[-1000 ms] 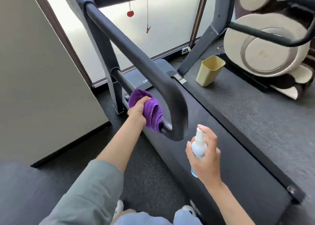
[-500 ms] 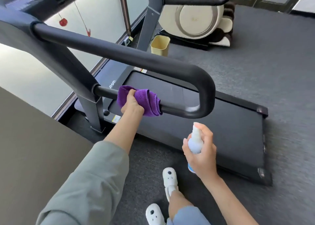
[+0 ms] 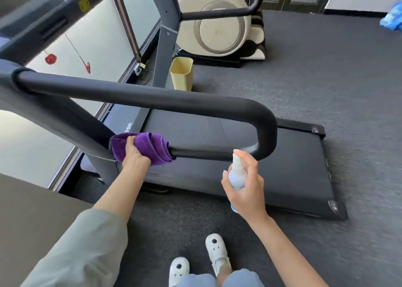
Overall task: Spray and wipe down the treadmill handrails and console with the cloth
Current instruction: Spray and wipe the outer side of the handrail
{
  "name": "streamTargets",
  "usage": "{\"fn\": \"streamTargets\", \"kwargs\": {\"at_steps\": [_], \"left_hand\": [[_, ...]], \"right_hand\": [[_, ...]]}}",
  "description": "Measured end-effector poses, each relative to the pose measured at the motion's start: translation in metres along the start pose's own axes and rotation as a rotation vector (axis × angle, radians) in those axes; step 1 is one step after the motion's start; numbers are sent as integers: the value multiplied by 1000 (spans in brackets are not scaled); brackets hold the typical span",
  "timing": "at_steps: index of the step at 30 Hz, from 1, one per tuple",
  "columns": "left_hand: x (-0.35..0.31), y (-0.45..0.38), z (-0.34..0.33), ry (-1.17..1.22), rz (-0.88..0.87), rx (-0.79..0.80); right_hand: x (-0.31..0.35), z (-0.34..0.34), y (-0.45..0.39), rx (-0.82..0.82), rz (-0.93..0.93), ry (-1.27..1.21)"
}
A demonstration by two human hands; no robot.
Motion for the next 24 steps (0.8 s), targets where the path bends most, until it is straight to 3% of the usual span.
{"fn": "streamTargets", "kwargs": {"at_steps": [8,14,19,24], "left_hand": [[-12,58,8,-108,-47,-2],[54,118,10,-161,132,166],[43,109,1,-137,209,128],[6,72,5,-124,179,1]], "right_hand": [[10,-14,28,-119,-43,83],[10,-13,34,-182,-80,118],[10,-8,29,-197,-79,102],[15,-2,24,-192,-61,109]]}}
Point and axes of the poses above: each hand's wrist, its own y-axis away from the middle knuckle, its own z-axis out of the back of the hand, x = y × z, the point moved 5 cm from there along -y, towards the middle knuckle, and after that the axes turned 10 degrees about -x, right-handed, at the moved point
